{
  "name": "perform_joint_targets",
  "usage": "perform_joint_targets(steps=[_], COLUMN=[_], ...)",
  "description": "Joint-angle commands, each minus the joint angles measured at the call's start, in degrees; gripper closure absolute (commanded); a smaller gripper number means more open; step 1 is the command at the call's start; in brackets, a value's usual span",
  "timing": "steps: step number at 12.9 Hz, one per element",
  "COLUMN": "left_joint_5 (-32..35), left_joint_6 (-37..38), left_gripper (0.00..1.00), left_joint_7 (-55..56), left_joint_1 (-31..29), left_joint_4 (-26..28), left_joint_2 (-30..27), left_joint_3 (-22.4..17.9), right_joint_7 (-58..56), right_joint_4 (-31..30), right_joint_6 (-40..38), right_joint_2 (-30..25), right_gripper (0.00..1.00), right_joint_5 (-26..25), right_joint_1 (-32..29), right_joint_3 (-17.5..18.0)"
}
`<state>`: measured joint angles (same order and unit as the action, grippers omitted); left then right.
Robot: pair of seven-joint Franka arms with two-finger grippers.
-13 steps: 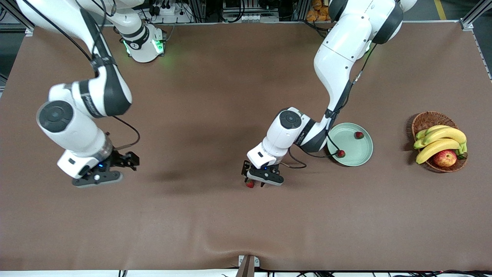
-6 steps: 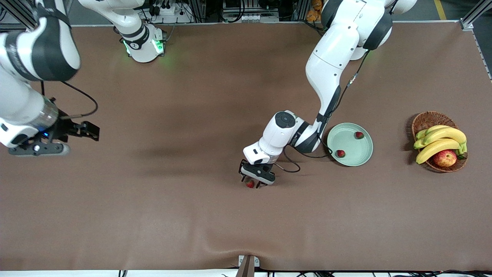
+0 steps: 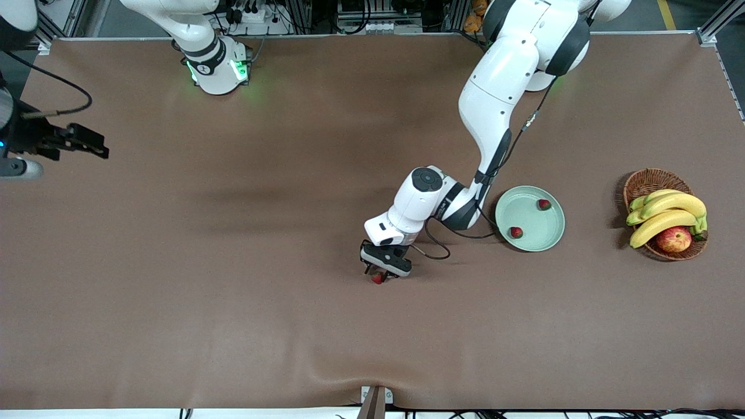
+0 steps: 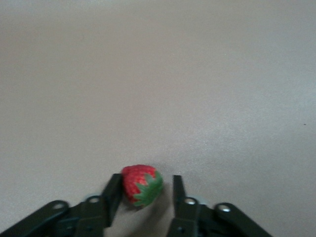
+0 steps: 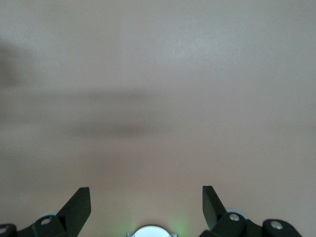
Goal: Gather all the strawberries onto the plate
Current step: 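Carry the strawberry to the plate and open the left gripper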
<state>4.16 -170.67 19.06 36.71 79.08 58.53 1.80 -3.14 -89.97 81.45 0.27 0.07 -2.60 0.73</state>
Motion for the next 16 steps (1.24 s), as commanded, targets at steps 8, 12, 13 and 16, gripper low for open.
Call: perform_joint_targets(steps=[8, 12, 13, 16], left_joint_5=[0.8, 0.9, 1.3, 1.6], left_joint_6=[-0.5, 0.6, 1.7, 12.9], left_gripper=[1.00, 1.00, 1.00, 1.00], left_joint_7=[0.5, 1.1, 0.5, -2.5], left_joint_1=[-3.7, -9.1, -10.9, -14.0], left_joint_4=[5.4, 25.5, 30.6, 36.5], left_joint_2=[-8.0, -25.7, -29.8, -37.5], left_joint_3=[0.0, 0.6, 0.6, 0.5], right_joint_7=[-3.6, 2.2, 2.2, 2.2], right_joint_4=[3.5, 3.6, 3.7, 3.7], right_joint_6=[-1.7, -0.9, -0.7, -0.5], right_joint_2=[-0.4, -0.4, -0.2, -0.2], right_gripper=[0.00, 0.00, 0.00, 0.00], right_joint_5=[1.3, 1.3, 1.3, 1.3], right_joint_1=[-0.9, -0.8, -0.8, -0.8], right_joint_3=[-2.0, -1.9, -1.8, -1.8])
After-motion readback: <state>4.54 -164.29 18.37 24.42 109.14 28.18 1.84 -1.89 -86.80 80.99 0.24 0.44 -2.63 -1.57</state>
